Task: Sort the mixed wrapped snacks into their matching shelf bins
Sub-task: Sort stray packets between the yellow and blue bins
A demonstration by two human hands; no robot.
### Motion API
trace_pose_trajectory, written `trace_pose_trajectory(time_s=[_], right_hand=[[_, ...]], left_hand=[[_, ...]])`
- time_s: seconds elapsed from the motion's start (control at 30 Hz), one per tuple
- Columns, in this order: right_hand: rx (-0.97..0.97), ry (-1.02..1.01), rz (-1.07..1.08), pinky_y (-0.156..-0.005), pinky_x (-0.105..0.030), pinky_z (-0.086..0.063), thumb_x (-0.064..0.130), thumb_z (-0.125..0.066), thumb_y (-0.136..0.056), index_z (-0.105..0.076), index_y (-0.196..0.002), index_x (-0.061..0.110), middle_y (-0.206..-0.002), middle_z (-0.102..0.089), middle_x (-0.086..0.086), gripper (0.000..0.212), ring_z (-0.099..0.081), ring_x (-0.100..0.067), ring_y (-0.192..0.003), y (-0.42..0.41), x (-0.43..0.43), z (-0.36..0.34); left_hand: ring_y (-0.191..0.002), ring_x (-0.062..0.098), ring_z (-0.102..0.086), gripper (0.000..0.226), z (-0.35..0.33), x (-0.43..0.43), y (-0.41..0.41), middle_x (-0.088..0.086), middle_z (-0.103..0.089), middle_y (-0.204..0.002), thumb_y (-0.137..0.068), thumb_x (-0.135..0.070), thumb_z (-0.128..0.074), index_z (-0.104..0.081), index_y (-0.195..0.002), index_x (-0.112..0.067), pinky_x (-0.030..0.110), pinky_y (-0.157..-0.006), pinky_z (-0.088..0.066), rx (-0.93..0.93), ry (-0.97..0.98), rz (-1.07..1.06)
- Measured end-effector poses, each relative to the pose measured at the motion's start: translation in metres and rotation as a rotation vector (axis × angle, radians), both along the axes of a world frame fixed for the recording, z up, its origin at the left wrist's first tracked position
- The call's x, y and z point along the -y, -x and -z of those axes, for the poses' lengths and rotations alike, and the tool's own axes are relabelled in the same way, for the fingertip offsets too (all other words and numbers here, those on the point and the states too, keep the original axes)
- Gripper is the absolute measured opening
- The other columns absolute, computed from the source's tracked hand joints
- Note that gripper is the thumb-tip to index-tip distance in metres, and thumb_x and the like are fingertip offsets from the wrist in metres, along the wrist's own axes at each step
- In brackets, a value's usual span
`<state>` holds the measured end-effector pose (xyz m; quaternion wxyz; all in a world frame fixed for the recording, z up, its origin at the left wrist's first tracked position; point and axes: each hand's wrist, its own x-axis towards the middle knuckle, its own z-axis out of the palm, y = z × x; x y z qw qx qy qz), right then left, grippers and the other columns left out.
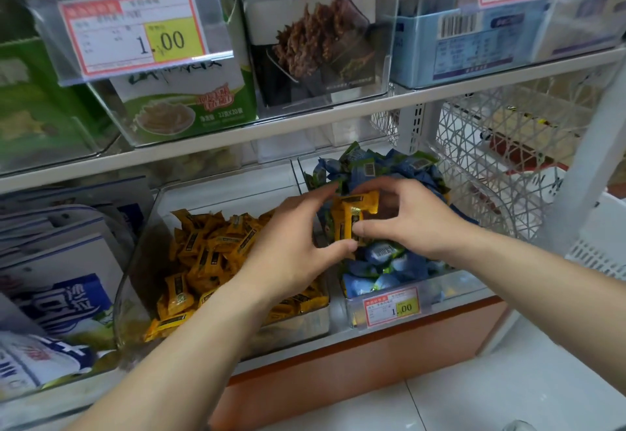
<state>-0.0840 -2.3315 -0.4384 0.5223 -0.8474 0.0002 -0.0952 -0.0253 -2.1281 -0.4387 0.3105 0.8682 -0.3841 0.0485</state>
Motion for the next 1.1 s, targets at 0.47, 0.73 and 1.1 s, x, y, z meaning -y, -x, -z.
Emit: trace_pose_trajectory(time_s=[0.47, 0.73, 1.1], right_hand=[[-0.025, -0.599, -0.047, -0.086, -0.035, -0.058, 0.017, -0.075, -0.071, -0.061, -0.122, 0.003, -0.111, -0.071, -0.019, 0.054, -0.07, -0.028, -0.102, 0.005, -0.004, -0.009], [-0.102, -0.185, -0.122, -0.076, -0.026, -0.057, 0.034, -0.062, -0.093, -0.062, -0.123, 0.032, -0.109, -0.072, 0.011, 0.03, -0.069, -0.006, -0.096, -0.001, -0.014, -0.014], [-0.145, 0.728, -0.13, -0.068, -0.018, -0.045, 0.029, -0.063, -0.09, -0.067, -0.11, 0.028, -0.098, -0.066, 0.008, 0.02, -0.062, -0.012, -0.091, -0.02, -0.015, 0.023]], left_hand=[[-0.115, 0.015, -0.061, 0.073, -0.01, 0.031, 0.006, -0.003, -0.064, -0.126, -0.076, -0.026, -0.084, -0.051, -0.141, -0.024, 0.038, -0.099, -0.052, -0.361, 0.397, -0.084], [-0.089, 0.0, -0.067, 0.031, -0.024, -0.008, 0.002, -0.01, -0.073, -0.096, -0.081, -0.036, -0.078, -0.068, -0.108, -0.027, 0.019, -0.079, -0.054, -0.289, 0.313, -0.147], [-0.126, 0.013, -0.049, 0.065, -0.024, -0.061, -0.017, -0.01, -0.053, -0.139, -0.079, -0.06, -0.066, -0.049, -0.138, -0.038, 0.029, -0.096, -0.043, 0.055, -0.038, -0.306]])
